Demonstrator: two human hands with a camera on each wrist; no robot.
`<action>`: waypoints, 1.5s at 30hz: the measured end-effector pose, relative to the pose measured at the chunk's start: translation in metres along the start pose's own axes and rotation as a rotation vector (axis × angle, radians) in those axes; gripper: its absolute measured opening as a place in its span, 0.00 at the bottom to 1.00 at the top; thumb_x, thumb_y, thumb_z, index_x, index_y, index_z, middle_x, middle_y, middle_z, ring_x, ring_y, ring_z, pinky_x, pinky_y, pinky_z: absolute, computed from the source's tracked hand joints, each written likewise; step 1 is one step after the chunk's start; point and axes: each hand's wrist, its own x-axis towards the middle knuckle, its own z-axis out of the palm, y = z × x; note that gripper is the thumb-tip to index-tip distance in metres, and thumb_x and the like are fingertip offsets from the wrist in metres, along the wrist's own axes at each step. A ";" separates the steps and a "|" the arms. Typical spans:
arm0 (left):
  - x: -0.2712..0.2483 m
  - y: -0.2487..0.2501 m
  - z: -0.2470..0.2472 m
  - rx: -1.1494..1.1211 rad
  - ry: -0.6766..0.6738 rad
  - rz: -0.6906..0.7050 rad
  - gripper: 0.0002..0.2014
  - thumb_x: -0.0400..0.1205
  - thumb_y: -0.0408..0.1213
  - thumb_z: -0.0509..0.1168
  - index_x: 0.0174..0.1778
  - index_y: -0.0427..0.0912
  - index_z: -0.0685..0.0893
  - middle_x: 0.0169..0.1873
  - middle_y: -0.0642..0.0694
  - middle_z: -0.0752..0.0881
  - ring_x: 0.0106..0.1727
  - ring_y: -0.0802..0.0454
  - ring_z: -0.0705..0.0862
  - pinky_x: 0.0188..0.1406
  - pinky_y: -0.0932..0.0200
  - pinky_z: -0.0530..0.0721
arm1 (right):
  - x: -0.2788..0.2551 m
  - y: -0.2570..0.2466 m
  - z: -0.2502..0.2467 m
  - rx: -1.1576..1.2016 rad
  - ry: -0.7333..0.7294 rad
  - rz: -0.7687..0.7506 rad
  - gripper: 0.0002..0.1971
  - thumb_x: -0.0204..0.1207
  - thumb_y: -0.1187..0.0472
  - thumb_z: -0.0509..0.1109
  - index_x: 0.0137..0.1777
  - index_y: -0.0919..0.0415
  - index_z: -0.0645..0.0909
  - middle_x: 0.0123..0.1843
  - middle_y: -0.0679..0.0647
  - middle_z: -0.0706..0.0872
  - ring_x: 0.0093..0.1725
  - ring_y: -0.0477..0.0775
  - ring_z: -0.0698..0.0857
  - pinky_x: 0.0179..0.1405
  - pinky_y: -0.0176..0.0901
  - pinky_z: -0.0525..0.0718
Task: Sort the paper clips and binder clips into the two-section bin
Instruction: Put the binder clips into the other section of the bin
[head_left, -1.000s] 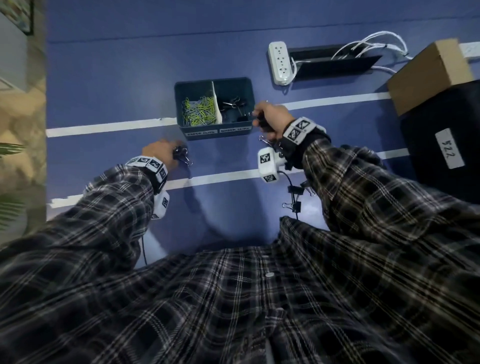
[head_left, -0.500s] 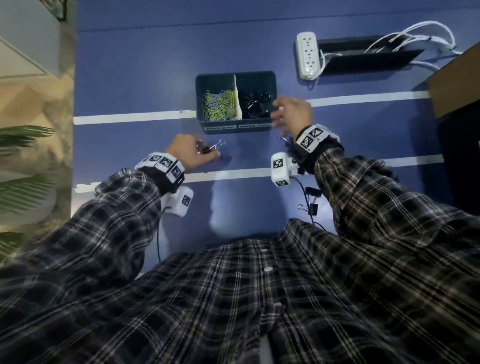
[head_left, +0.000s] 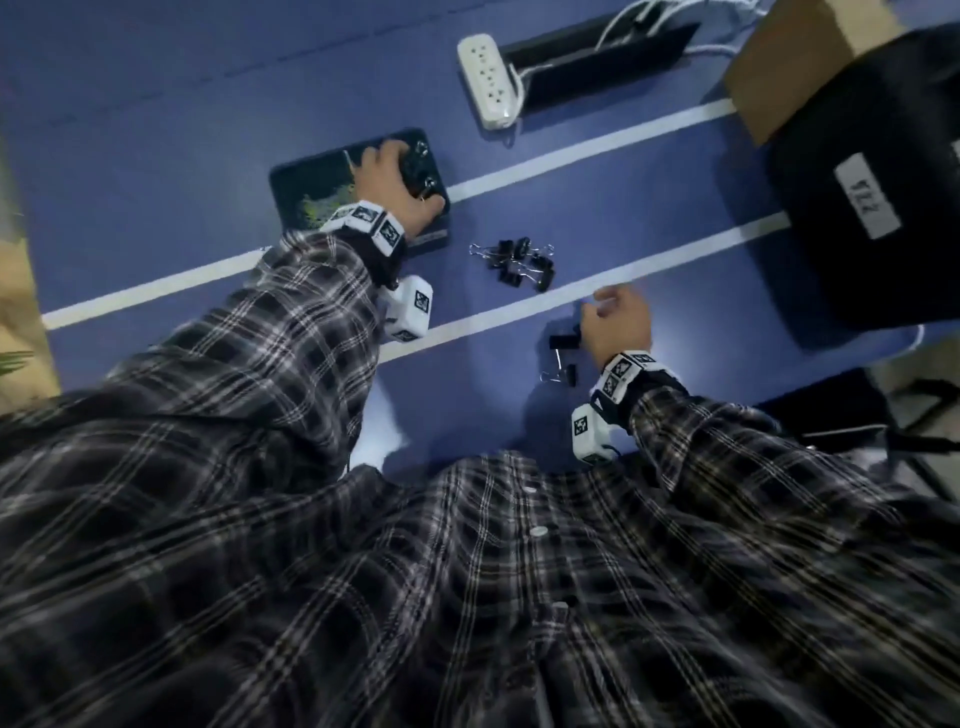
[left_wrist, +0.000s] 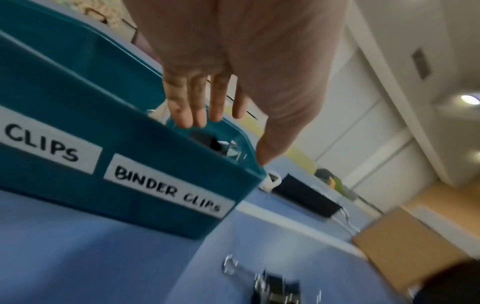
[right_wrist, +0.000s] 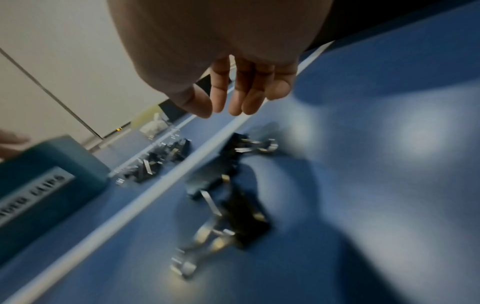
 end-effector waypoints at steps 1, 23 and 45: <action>-0.008 0.002 0.005 0.034 0.054 0.037 0.32 0.71 0.51 0.69 0.71 0.44 0.72 0.67 0.38 0.73 0.67 0.39 0.74 0.68 0.48 0.74 | -0.001 0.010 -0.001 -0.007 -0.010 0.004 0.14 0.68 0.49 0.66 0.52 0.52 0.81 0.52 0.56 0.85 0.53 0.58 0.84 0.53 0.46 0.82; -0.075 0.042 0.105 0.458 -0.420 0.327 0.26 0.79 0.30 0.61 0.75 0.46 0.70 0.76 0.42 0.67 0.73 0.38 0.65 0.69 0.44 0.73 | -0.016 0.006 0.034 -0.056 -0.259 -0.308 0.18 0.73 0.64 0.69 0.63 0.64 0.77 0.61 0.65 0.75 0.53 0.67 0.81 0.56 0.58 0.81; -0.140 -0.028 0.078 0.062 -0.104 0.281 0.07 0.77 0.41 0.69 0.47 0.46 0.82 0.55 0.48 0.83 0.56 0.44 0.77 0.56 0.49 0.73 | 0.042 -0.052 0.019 0.041 -0.159 -0.080 0.29 0.67 0.30 0.69 0.29 0.58 0.72 0.27 0.53 0.78 0.33 0.60 0.80 0.33 0.44 0.74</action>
